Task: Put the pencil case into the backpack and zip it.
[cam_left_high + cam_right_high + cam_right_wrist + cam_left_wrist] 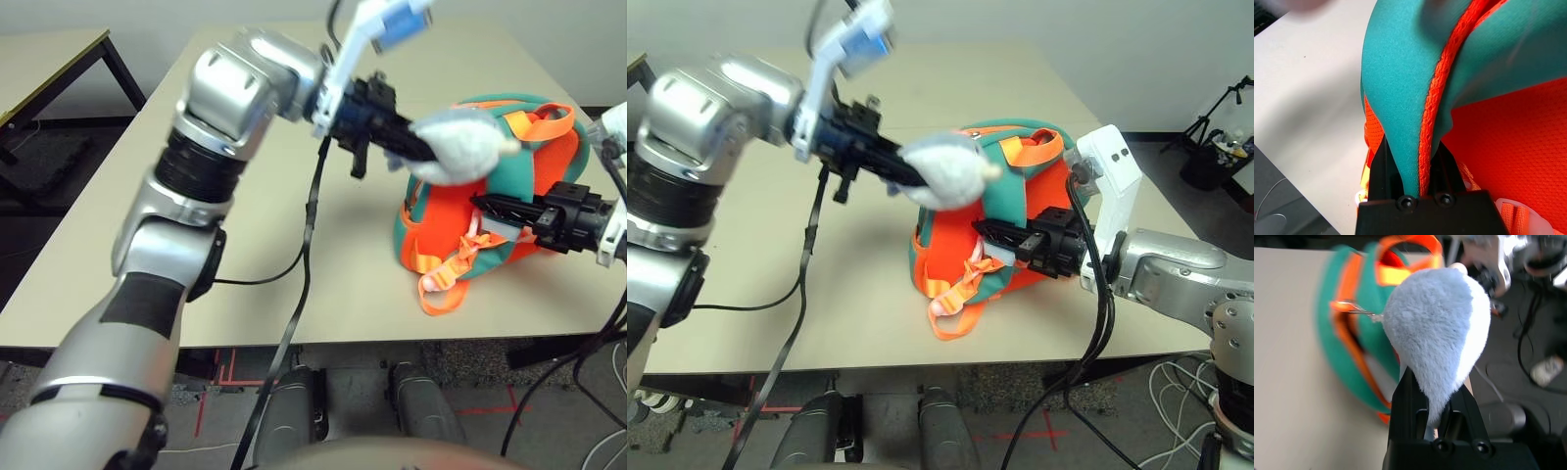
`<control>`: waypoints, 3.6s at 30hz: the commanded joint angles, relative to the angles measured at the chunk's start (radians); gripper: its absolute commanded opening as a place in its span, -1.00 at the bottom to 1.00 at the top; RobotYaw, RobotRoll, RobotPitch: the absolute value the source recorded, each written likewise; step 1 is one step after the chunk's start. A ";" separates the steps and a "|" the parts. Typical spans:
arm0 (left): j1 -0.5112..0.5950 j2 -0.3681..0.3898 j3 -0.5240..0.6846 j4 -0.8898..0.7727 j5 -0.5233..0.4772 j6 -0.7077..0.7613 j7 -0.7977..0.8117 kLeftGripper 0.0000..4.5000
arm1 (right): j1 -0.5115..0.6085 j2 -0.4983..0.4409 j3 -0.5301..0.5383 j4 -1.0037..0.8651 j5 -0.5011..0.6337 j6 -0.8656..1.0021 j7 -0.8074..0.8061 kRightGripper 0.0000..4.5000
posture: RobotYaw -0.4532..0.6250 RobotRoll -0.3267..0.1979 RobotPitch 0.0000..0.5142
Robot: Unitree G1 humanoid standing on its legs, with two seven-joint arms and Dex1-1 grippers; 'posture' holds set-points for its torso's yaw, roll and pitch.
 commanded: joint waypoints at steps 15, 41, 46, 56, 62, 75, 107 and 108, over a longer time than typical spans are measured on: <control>0.330 0.237 0.211 -0.252 -0.303 0.513 0.162 -0.94 | 0.008 0.056 0.032 -0.027 -0.007 0.003 -0.004 -0.91 | -0.33 0.25 -0.58; 0.689 0.160 -0.159 -0.147 -0.284 0.337 0.276 -0.94 | 0.015 0.085 0.038 -0.030 -0.036 -0.007 -0.010 -0.91 | -0.36 0.25 -0.57; 0.668 0.125 -0.098 -0.151 -0.296 0.314 0.293 -0.94 | 0.024 0.090 0.032 -0.027 -0.048 -0.010 -0.007 -0.91 | -0.36 0.25 -0.59; 0.593 0.142 0.337 -0.295 -0.522 0.533 0.391 0.23 | 0.096 0.028 -0.159 0.016 0.120 0.028 -0.049 0.26 | -0.35 0.25 -0.70; 0.695 0.390 0.476 -0.350 -0.888 0.578 0.444 0.98 | 0.206 -0.130 -0.360 0.107 0.224 0.127 -0.015 0.98 | -0.30 0.25 -0.73; 0.909 0.262 0.785 -0.195 -0.612 0.204 1.077 0.98 | 0.278 -0.273 -0.444 0.424 -0.175 0.061 0.151 0.98 | -0.22 0.25 -0.81; 0.845 -0.019 0.525 0.437 0.169 -0.999 1.028 0.98 | -0.265 0.276 -0.084 1.427 -0.924 -1.095 0.245 0.98 | -0.25 0.25 -0.84; 0.848 -0.023 0.526 0.449 0.174 -1.019 1.032 0.98 | -0.264 0.287 -0.081 1.441 -0.927 -1.118 0.261 0.98 | -0.25 0.25 -0.84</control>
